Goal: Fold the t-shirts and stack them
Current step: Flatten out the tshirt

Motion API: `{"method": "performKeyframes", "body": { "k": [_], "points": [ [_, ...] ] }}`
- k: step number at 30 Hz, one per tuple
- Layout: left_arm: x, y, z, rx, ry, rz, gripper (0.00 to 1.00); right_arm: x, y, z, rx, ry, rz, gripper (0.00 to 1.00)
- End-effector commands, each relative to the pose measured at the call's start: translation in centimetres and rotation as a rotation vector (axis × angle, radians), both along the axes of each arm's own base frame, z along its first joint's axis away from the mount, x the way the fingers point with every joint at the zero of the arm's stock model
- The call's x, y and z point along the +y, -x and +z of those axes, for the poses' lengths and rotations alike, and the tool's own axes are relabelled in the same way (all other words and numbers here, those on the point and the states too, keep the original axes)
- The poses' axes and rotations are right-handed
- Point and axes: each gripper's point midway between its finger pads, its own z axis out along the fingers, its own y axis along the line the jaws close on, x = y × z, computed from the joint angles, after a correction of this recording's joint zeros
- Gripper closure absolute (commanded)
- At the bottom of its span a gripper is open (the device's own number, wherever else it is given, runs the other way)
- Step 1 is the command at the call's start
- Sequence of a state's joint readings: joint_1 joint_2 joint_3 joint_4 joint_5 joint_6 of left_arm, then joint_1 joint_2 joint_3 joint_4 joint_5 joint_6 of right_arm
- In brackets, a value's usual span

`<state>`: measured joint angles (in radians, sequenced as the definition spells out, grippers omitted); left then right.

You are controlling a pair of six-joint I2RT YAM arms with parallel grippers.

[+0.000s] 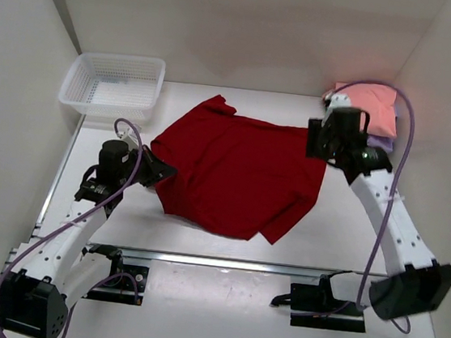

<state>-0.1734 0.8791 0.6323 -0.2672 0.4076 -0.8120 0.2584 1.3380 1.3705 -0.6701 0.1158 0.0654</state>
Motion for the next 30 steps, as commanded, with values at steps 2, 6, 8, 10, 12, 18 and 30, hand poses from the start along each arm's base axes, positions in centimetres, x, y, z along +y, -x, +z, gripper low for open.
{"method": "performKeyframes", "body": {
  "k": [2,6,8,10,12,18,30],
  "points": [
    [-0.2,0.4,-1.0,0.003,0.016,-0.022,1.0,4.1,7.8,-9.2,0.248,-0.001,0.133,0.54],
    [-0.5,0.1,-1.0,0.005,0.031,-0.017,1.0,5.9,13.2,-15.1,0.38,-0.043,0.147,0.59],
    [-0.3,0.0,-0.9,0.003,0.035,-0.009,1.0,6.1,14.5,-16.9,0.423,-0.051,0.158,0.61],
    [-0.4,0.1,-0.9,0.006,0.034,-0.014,1.0,6.1,15.3,-18.6,0.45,-0.038,0.158,0.62],
    [-0.3,0.5,-1.1,0.013,0.031,-0.014,1.0,6.3,16.0,-19.9,0.485,-0.026,0.172,0.59],
    [0.5,1.2,-1.3,0.007,0.018,0.003,1.0,7.2,17.6,-22.2,0.541,-0.009,0.219,0.48],
    [0.9,1.8,-1.7,0.013,0.039,0.031,1.0,9.4,20.0,-26.4,0.65,0.109,0.247,0.54]
  ]
}}
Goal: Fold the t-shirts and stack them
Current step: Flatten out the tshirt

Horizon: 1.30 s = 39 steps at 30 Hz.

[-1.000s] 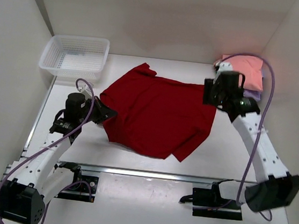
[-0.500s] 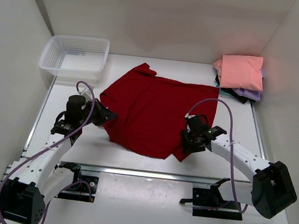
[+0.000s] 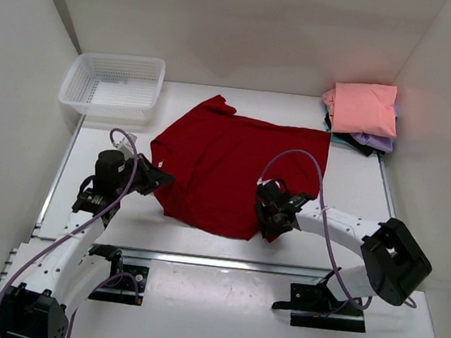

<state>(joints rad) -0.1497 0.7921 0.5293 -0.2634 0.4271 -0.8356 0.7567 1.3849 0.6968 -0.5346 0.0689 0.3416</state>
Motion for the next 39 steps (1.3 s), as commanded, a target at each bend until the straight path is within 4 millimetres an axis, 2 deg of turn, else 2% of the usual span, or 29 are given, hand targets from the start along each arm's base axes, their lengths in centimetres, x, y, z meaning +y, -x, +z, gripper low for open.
{"method": "performKeyframes", "body": {
  "k": [1,3,4,8,9,10,12,13,14,16,19,20,21,23,24,25,26,27,28,29,30,31,32,33,34,35,36,37,39],
  "points": [
    [0.2,0.2,0.3,-0.016,0.013,0.006,1.0,-0.7,1.4,-2.7,0.081,0.074,-0.049,0.62],
    [0.3,-0.1,0.8,-0.023,0.015,0.014,1.0,-1.1,1.0,-2.3,0.09,0.065,-0.076,0.91],
    [0.6,-0.3,1.0,-0.034,0.006,0.024,1.0,-1.4,0.9,-2.0,0.1,0.057,-0.088,1.0],
    [2.0,-1.4,2.2,-0.025,-0.039,0.072,1.0,-3.4,0.0,1.8,0.105,0.028,-0.147,1.0],
    [2.1,-2.0,3.6,-0.049,-0.039,0.082,1.0,-4.3,-0.5,3.3,0.093,0.003,-0.182,0.99],
    [2.6,-2.3,3.5,-0.037,-0.054,0.095,1.0,-5.5,-1.0,4.7,0.066,-0.01,-0.201,1.0],
    [3.3,-3.4,5.6,-0.064,-0.084,0.13,1.0,-6.7,-2.0,7.4,0.04,-0.087,-0.247,1.0],
    [3.3,-3.5,5.4,-0.058,-0.098,0.122,1.0,-8.3,-2.1,8.3,0.022,-0.091,-0.277,1.0],
    [3.6,-3.9,6.8,-0.081,-0.108,0.141,1.0,-9.6,-3.0,9.6,-0.009,-0.103,-0.319,0.99],
    [4.2,-4.3,8.8,-0.111,-0.114,0.174,1.0,-11.5,-3.0,11.9,-0.045,-0.101,-0.354,1.0],
    [3.9,-4.7,10.5,-0.113,-0.091,0.17,1.0,-12.7,-4.3,14.9,-0.128,-0.076,-0.356,1.0],
    [3.7,-5.2,9.8,-0.082,-0.092,0.155,1.0,-12.6,-5.1,14.9,-0.132,-0.065,-0.341,1.0],
    [3.2,-5.6,10.2,-0.099,-0.081,0.137,1.0,-12.3,-5.9,15.4,-0.15,-0.068,-0.336,1.0],
    [2.0,-7.3,9.9,-0.085,-0.046,0.125,1.0,-12.5,-8.7,15.8,-0.179,-0.072,-0.361,1.0],
    [1.6,-8.5,10.2,-0.1,-0.019,0.123,1.0,-12.7,-10.8,16.8,-0.218,-0.077,-0.375,1.0],
    [1.7,-9.6,11.7,-0.137,-0.001,0.138,1.0,-13.1,-13.6,18.6,-0.288,-0.087,-0.401,1.0],
    [1.6,-10.9,12.0,-0.145,0.009,0.152,1.0,-13.3,-14.8,19.4,-0.315,-0.085,-0.415,1.0],
    [1.6,-12.8,13.9,-0.196,0.019,0.164,1.0,-13.7,-17.7,21.8,-0.406,-0.078,-0.437,1.0],
    [1.4,-13.8,17.3,-0.272,0.032,0.162,1.0,-14.3,-20.4,25.1,-0.515,-0.068,-0.461,1.0],
    [1.2,-15.4,17.7,-0.29,0.024,0.157,1.0,-13.7,-22.1,25.9,-0.547,-0.063,-0.438,1.0],
    [1.0,-17.0,20.8,-0.366,0.031,0.144,1.0,-13.7,-23.8,30.2,-0.656,-0.068,-0.433,1.0],
    [0.7,-17.1,25.5,-0.472,0.043,0.121,1.0,-13.3,-25.3,34.1,-0.739,-0.108,-0.435,1.0],
    [1.0,-18.2,29.4,-0.558,0.048,0.127,1.0,-13.1,-26.6,35.6,-0.778,-0.123,-0.42,1.0],
    [1.0,-18.9,30.8,-0.602,0.033,0.1,1.0,-12.8,-26.9,39.7,-0.876,-0.174,-0.405,1.0],
    [1.2,-18.1,35.8,-0.718,0.037,0.08,1.0,-12.6,-27.2,42.9,-0.957,-0.2,-0.396,1.0],
    [1.4,-18.0,39.2,-0.805,0.013,0.073,1.0,-12.3,-27.3,44.3,-0.996,-0.211,-0.38,1.0],
    [1.7,-18.5,39.5,-0.814,-0.02,0.063,1.0,-12.4,-26.7,46.0,-1.033,-0.244,-0.383,1.0],
    [1.8,-17.3,41.8,-0.851,-0.03,0.068,1.0,-12.3,-26.4,47.0,-1.051,-0.275,-0.38,1.0],
    [2.5,-16.1,42.8,-0.883,-0.043,0.07,1.0,-12.1,-25.9,46.0,-1.029,-0.26,-0.373,1.0]
  ]
}}
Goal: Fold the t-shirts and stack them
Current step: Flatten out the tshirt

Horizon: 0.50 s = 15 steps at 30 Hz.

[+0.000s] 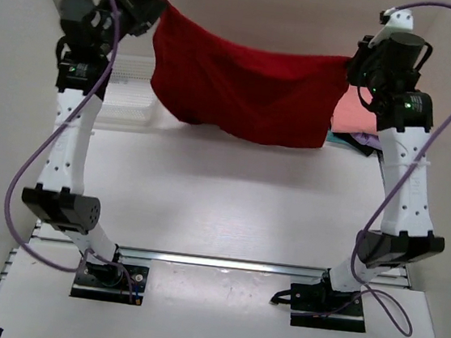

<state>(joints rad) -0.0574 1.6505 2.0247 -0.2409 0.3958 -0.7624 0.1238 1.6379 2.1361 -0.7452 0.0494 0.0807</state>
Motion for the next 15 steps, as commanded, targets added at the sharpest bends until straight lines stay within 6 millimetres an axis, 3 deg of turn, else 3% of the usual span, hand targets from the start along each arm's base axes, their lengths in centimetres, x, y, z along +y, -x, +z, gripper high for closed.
{"method": "performKeyframes", "body": {
  "k": [1,2,3,4,5,6,7,8,9,10,11,12,13,14,15],
  "points": [
    [0.7,6.8,6.3,-0.199,-0.059,-0.019,1.0,-0.4,1.9,1.6,-0.049,0.009,-0.008,1.0],
    [0.8,5.9,3.0,-0.127,-0.06,-0.018,1.0,-0.6,2.6,0.5,-0.02,0.017,-0.006,1.0],
    [0.4,7.1,1.5,-0.105,-0.058,-0.039,1.0,-0.7,3.0,-0.9,0.011,0.018,0.001,1.0],
    [0.4,8.5,1.4,-0.102,-0.053,-0.039,1.0,-0.8,3.6,-1.8,0.032,0.019,-0.003,1.0],
    [0.0,9.6,-0.8,-0.061,-0.062,-0.058,1.0,-0.8,5.1,-2.2,0.037,0.022,0.004,0.99],
    [0.2,9.3,-4.3,0.014,-0.061,-0.057,1.0,-0.8,5.5,-4.2,0.08,0.033,0.009,1.0],
    [-0.3,10.9,-7.0,0.058,-0.06,-0.072,1.0,-1.0,6.7,-4.2,0.07,0.027,0.02,1.0],
    [-0.1,13.0,-6.9,0.033,-0.041,-0.065,1.0,-0.9,7.2,-7.6,0.148,0.026,0.024,1.0],
    [-0.1,13.2,-11.3,0.117,-0.026,-0.068,1.0,-1.3,8.6,-9.5,0.184,0.026,0.02,1.0],
    [0.1,14.7,-13.9,0.159,0.011,-0.069,1.0,-1.1,10.1,-9.9,0.191,0.005,0.046,1.0],
    [0.0,15.7,-15.1,0.192,0.034,-0.084,1.0,-1.1,11.0,-12.7,0.261,-0.01,0.039,1.0],
    [-0.3,17.5,-17.7,0.253,0.036,-0.098,1.0,-0.9,13.1,-14.7,0.316,-0.023,0.045,1.0],
    [-0.6,19.0,-19.1,0.275,0.027,-0.109,1.0,-1.3,14.6,-15.2,0.33,-0.041,0.04,1.0],
    [-1.2,20.8,-20.4,0.313,0.009,-0.131,1.0,-1.5,15.6,-17.8,0.396,-0.06,0.03,1.0],
    [-1.4,21.6,-23.1,0.387,0.002,-0.137,1.0,-1.3,17.3,-20.2,0.466,-0.089,0.043,1.0]
  ]
}}
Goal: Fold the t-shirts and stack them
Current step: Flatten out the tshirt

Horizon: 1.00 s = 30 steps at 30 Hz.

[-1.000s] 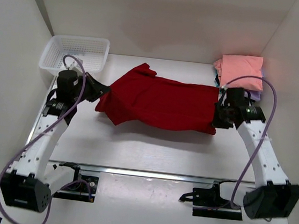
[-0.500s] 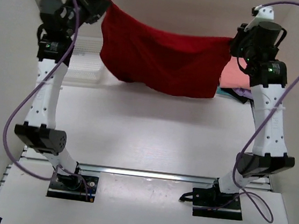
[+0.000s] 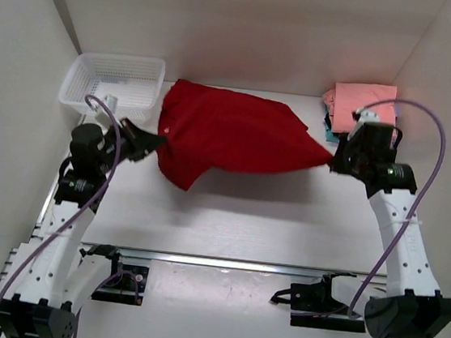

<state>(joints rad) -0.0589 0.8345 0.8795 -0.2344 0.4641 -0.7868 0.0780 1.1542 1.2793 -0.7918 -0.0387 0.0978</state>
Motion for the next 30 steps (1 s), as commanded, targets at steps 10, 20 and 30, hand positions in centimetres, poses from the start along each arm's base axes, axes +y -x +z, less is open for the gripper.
{"method": "performKeyframes", "body": {
  "k": [10,20,30],
  "points": [
    [-2.2,7.6,-11.2,0.291,0.118,-0.088,1.0,1.6,14.1,-14.5,0.57,-0.248,-0.132,1.0],
    [-0.7,6.2,-16.2,0.447,0.122,0.011,1.0,-0.5,15.0,-18.0,0.739,-0.213,-0.212,1.0],
    [2.8,-7.5,-10.6,0.461,0.012,0.192,1.0,-2.3,1.0,-13.2,0.482,-0.233,-0.205,1.0]
  ]
}}
